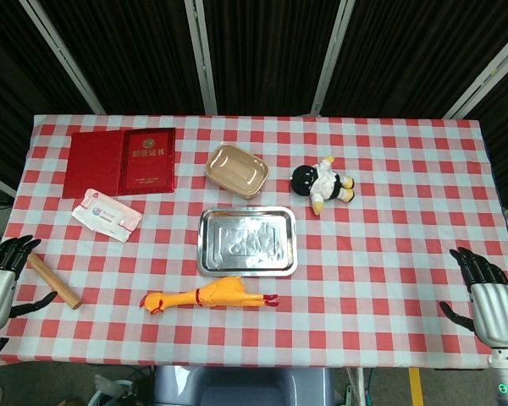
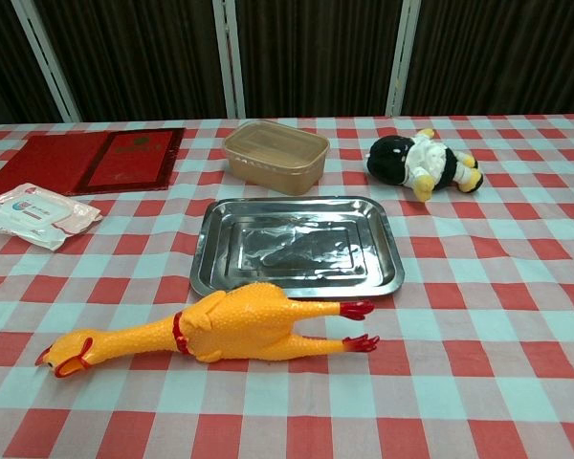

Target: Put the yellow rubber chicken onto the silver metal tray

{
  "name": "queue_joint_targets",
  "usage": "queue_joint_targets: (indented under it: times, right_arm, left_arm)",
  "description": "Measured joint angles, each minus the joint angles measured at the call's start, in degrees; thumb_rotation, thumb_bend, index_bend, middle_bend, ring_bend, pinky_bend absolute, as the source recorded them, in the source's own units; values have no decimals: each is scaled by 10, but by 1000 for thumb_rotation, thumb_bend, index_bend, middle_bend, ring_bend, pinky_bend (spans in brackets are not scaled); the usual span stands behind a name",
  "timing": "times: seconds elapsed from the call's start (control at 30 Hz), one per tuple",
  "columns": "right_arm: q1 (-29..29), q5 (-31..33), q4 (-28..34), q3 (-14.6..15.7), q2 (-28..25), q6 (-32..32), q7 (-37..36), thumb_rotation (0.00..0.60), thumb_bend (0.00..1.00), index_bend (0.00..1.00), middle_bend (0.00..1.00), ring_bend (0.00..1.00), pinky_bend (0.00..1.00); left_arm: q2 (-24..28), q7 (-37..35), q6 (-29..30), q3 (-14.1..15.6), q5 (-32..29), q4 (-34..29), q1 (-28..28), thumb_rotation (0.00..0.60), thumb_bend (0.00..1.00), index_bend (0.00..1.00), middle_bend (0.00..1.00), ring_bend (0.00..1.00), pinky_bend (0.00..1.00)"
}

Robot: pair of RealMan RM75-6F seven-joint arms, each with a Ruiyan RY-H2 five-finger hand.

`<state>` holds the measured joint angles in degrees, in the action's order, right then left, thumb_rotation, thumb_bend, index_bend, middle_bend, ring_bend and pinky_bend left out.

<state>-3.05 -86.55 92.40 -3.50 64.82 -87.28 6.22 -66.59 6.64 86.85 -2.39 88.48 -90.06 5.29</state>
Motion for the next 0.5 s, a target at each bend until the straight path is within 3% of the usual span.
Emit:
queue_joint_targets:
  times: [0.5]
  right_arm:
    - [4, -3, 2, 1, -1, -6, -1, 600, 190, 142, 150, 182, 238]
  left_arm:
    - [-5, -4, 12, -1, 9, 3, 2, 600, 0, 175, 171, 123, 77]
